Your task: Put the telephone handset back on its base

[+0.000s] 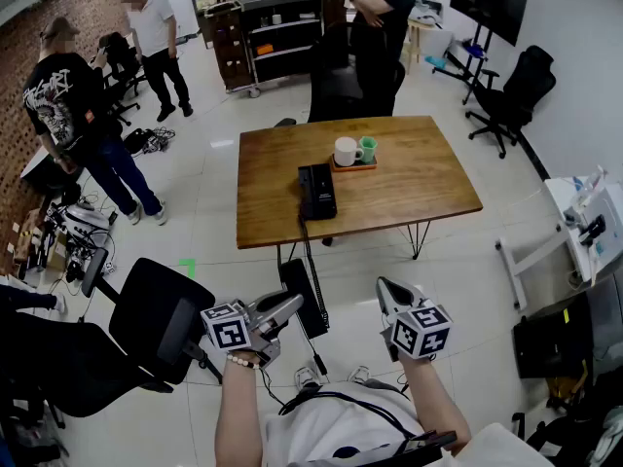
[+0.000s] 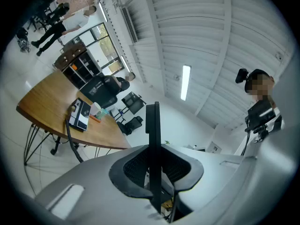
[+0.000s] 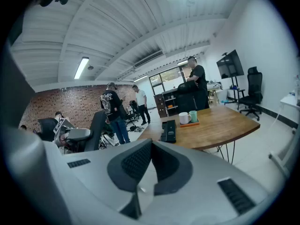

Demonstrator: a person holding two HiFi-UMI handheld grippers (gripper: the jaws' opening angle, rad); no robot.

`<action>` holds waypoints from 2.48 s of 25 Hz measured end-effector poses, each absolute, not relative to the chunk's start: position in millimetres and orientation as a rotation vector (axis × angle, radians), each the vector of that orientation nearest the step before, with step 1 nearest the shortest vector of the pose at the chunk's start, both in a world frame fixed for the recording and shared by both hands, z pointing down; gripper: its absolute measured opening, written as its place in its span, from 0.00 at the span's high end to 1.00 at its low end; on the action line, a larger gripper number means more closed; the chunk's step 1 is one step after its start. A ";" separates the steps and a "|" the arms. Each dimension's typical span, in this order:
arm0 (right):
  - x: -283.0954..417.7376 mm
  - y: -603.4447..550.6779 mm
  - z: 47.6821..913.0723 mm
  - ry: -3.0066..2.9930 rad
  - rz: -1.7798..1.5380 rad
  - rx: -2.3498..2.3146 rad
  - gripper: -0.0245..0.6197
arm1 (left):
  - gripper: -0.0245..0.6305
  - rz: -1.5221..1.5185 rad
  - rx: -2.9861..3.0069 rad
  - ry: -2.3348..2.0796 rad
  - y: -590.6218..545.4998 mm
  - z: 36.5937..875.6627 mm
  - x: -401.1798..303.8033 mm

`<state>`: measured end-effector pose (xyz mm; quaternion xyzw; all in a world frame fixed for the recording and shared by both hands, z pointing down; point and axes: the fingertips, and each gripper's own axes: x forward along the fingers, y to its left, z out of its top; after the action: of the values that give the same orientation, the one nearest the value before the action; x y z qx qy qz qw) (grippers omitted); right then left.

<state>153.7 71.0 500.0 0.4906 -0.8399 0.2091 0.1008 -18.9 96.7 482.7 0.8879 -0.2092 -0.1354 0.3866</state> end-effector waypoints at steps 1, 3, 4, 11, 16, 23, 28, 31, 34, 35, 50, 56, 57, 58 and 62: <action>152.1 68.0 499.1 -2.484 0.613 1.449 0.96 | 0.84 -0.346 2.265 -0.531 93.9 481.4 -20.0; 149.4 63.5 498.2 -2.487 0.606 1.446 0.96 | 0.84 -0.349 2.271 -0.530 89.6 479.7 -21.9; 148.5 62.4 498.2 -2.487 0.605 1.445 0.96 | 0.84 -0.349 2.271 -0.529 88.5 479.6 -22.6; 147.0 61.0 498.3 -2.476 0.611 1.456 0.96 | 0.84 -0.349 2.268 -0.529 86.3 479.5 -28.0; 143.9 58.9 499.5 -2.458 0.604 1.483 0.96 | 0.84 -0.347 2.262 -0.517 83.8 482.9 -36.4; 131.7 59.0 502.8 -2.423 0.603 1.526 0.96 | 0.84 -0.369 2.257 -0.481 77.7 481.0 -55.1; 112.2 64.6 509.7 -2.409 0.614 1.539 0.96 | 0.84 -0.346 2.272 -0.443 73.8 480.5 -64.4; 105.9 66.5 512.5 -2.398 0.619 1.551 0.96 | 0.84 -0.346 2.273 -0.435 70.9 479.1 -72.5; 103.3 63.8 513.2 -2.391 0.623 1.571 0.96 | 0.84 -0.346 2.270 -0.424 66.7 479.2 -75.6; 102.0 62.0 513.8 -2.390 0.622 1.574 0.96 | 0.84 -0.340 2.271 -0.419 64.6 480.4 -75.5; 99.1 -35.8 519.2 -2.418 0.626 1.544 0.96 | 0.84 -0.312 2.269 -0.405 -25.3 486.3 -60.3; 106.6 -102.3 529.7 -2.430 0.664 1.500 0.96 | 0.84 -0.275 2.256 -0.421 -88.7 495.2 -45.7; 108.8 -113.4 531.4 -2.431 0.672 1.493 0.96 | 0.84 -0.267 2.253 -0.425 -99.5 497.0 -42.8; 110.5 -124.2 532.8 -2.433 0.680 1.485 0.96 | 0.84 -0.257 2.250 -0.429 -110.2 499.1 -40.3; 116.3 -163.0 539.1 -2.440 0.715 1.442 0.96 | 0.84 -0.221 2.229 -0.444 -151.6 509.0 -31.7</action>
<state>116.3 -163.0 539.1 0.4904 -0.8297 0.2431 0.1093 -31.7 -151.6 509.0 0.8877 -0.1767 -0.0881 0.4160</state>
